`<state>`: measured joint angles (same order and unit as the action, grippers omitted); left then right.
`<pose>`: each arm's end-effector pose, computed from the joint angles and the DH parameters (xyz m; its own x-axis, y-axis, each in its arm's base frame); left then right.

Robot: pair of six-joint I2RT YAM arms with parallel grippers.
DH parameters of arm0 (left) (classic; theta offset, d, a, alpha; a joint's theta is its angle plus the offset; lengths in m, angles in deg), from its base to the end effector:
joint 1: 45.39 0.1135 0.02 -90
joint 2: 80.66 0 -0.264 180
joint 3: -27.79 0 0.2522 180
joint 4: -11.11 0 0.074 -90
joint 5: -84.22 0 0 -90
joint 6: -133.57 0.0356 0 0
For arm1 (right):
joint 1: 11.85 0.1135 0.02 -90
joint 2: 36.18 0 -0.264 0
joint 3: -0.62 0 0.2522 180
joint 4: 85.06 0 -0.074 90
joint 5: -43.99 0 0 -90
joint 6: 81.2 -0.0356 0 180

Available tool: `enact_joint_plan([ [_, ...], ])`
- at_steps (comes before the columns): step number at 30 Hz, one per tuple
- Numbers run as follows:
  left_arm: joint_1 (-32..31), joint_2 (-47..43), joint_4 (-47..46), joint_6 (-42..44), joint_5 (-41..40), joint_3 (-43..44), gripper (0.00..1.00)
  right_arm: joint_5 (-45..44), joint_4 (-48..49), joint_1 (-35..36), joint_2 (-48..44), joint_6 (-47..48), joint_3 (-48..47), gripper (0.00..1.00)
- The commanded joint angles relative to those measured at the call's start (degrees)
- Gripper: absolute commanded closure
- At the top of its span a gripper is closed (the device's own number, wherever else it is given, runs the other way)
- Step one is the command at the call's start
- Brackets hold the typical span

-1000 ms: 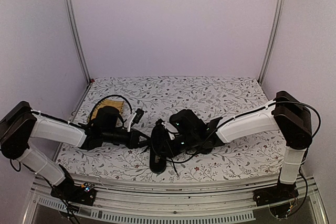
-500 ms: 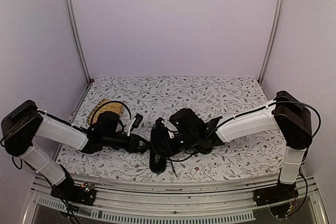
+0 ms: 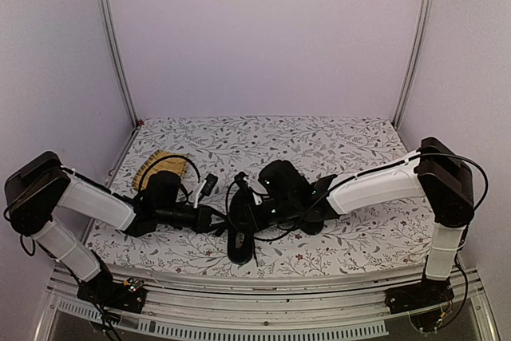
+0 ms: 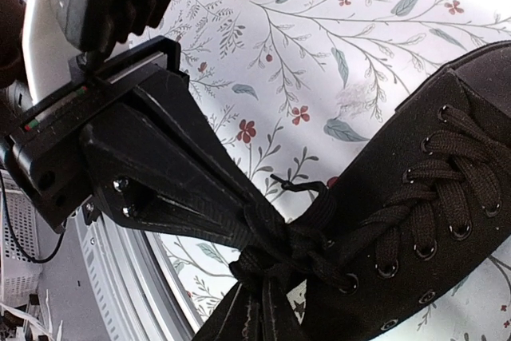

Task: Tie the shoes
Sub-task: Cross the half-tied shoelace with the shoelace loop.

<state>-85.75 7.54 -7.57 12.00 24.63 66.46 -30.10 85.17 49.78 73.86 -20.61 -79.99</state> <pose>0.1905 -0.1855 0.1318 -0.7987 0.0862 -0.5956 0.5534 0.4940 -0.6706 0.1881 0.3689 0.1692 -0.7267 -0.3518 -0.5900 -0.6776 0.5083 0.5315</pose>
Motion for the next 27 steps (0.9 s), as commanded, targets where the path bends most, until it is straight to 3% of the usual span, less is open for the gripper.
enact_joint_plan([
  [1, -0.9, -0.9, -1.3, 0.7, -1.4, -0.6, 1.0, -1.2, 2.0, 0.3, 1.8, -0.8, -2.0, 0.98],
  [10, -3.5, -5.5, 4.4, 2.4, -8.6, 0.1, 1.0, -1.5, 1.7, 0.3, 4.2, -0.8, -4.4, 0.98],
  [16, -4.6, -4.4, 6.1, 2.8, -9.3, 0.9, 1.0, -3.5, 2.1, 0.3, 4.7, -1.3, -5.2, 0.98],
  [27, -8.9, -3.9, 15.2, 5.0, -19.1, 5.4, 1.0, -9.6, 1.9, 0.3, 4.7, -3.2, -5.0, 0.98],
])
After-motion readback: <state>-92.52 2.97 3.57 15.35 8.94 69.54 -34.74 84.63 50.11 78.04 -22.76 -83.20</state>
